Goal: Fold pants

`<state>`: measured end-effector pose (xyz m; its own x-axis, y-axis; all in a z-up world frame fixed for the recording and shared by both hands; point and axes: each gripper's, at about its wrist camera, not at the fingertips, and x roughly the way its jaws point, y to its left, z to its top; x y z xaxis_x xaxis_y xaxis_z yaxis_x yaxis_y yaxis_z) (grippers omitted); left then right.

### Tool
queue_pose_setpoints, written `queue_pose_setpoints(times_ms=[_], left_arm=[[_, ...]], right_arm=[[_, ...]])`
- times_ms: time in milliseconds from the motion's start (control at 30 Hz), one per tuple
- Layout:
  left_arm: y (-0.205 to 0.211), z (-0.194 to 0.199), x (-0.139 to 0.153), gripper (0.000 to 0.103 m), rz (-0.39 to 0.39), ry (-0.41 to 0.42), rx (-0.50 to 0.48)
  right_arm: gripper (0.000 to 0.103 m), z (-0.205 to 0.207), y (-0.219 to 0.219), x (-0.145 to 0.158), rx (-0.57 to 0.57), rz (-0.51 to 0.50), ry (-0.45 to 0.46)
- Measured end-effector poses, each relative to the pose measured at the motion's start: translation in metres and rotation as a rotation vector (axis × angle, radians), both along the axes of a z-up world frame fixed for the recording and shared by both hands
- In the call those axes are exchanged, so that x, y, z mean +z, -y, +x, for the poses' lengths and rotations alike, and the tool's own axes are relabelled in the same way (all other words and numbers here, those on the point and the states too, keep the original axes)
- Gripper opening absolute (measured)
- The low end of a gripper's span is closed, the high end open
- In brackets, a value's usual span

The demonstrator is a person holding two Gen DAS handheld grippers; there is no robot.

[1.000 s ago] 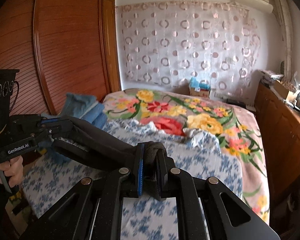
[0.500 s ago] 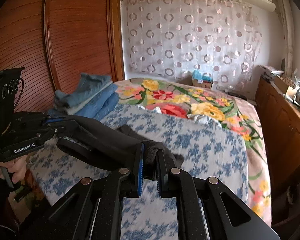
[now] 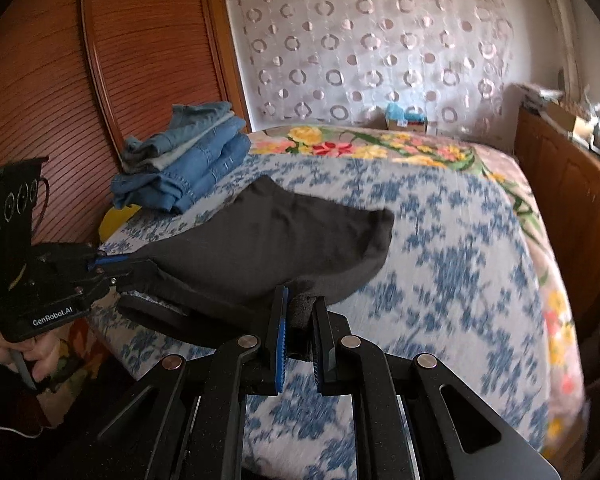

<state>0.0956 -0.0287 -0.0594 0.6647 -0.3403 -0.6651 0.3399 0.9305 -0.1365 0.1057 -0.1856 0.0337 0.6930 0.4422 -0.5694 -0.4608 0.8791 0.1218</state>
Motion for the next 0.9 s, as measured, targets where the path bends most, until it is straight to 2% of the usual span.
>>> queue_pose_setpoints(times_ms=[567, 900], left_arm=[[-0.004, -0.021, -0.023, 0.006, -0.01, -0.043, 0.001], [-0.001, -0.025, -0.029, 0.006, -0.007, -0.059, -0.001]], right_arm=[[0.01, -0.01, -0.004, -0.033, -0.011, 0.016, -0.066], [0.01, -0.014, -0.005, -0.039, -0.015, 0.023, -0.07]])
